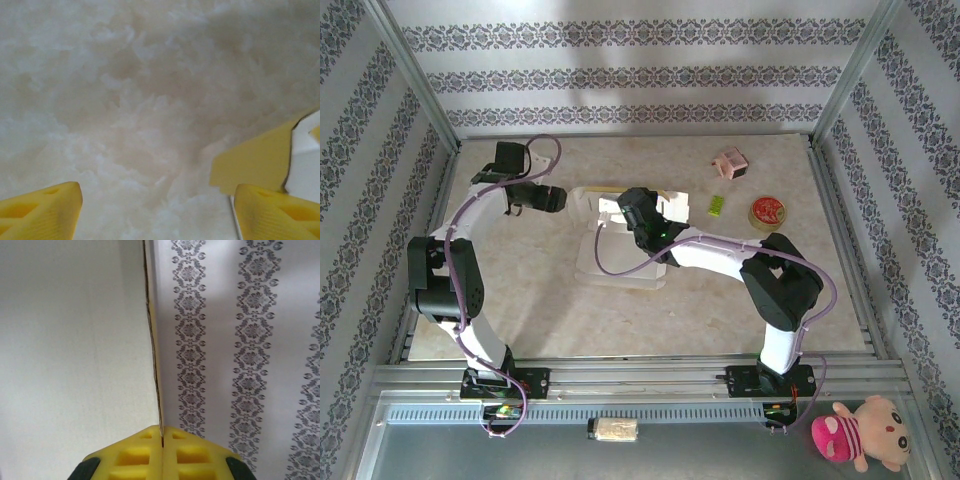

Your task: Fold the paper box

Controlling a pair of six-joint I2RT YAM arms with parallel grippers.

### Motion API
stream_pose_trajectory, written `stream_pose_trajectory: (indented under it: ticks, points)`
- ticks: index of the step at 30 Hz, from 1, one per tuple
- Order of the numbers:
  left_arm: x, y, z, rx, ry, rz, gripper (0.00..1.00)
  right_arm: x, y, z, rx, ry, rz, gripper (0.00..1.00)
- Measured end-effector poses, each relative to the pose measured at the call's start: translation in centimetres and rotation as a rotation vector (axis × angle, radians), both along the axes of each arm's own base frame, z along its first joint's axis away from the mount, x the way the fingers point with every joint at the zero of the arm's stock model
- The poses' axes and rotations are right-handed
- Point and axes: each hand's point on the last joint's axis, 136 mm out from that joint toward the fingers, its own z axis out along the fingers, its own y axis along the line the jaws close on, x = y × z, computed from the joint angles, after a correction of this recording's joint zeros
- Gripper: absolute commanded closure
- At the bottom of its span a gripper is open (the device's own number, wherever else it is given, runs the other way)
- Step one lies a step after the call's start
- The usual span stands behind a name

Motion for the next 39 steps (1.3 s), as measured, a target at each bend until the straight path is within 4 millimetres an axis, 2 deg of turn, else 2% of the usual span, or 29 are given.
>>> stream_pose_trajectory:
  ticks: [3,7,14,23,29,39]
  points:
    - [-0.5,0.3,-1.1,0.025,0.003,-0.059,0.21,0.4,0.1,0.7,-0.009,-0.041,0.013,0.97]
    - [-0.4,1.2,-1.2,0.056,-0.020,-0.121,0.21,0.7,0.5,1.1,-0.019,-0.073,0.026,0.97]
    - [0.1,2.5,-1.2,0.073,-0.060,-0.211,0.25,0.9,0.7,-0.2,-0.053,-0.064,0.039,0.97]
    - [1.7,0.5,-3.0,0.002,-0.115,-0.358,0.34,0.8,0.9,-0.5,-0.051,-0.061,0.051,0.96]
    - [2.9,-0.4,-2.9,-0.014,-0.161,-0.411,0.37,0.7,1.1,-0.6,-0.049,-0.057,0.060,0.97]
    - [1.7,-4.1,-1.9,-0.087,-0.210,-0.588,0.38,0.7,1.0,-0.7,-0.049,-0.055,0.060,0.96]
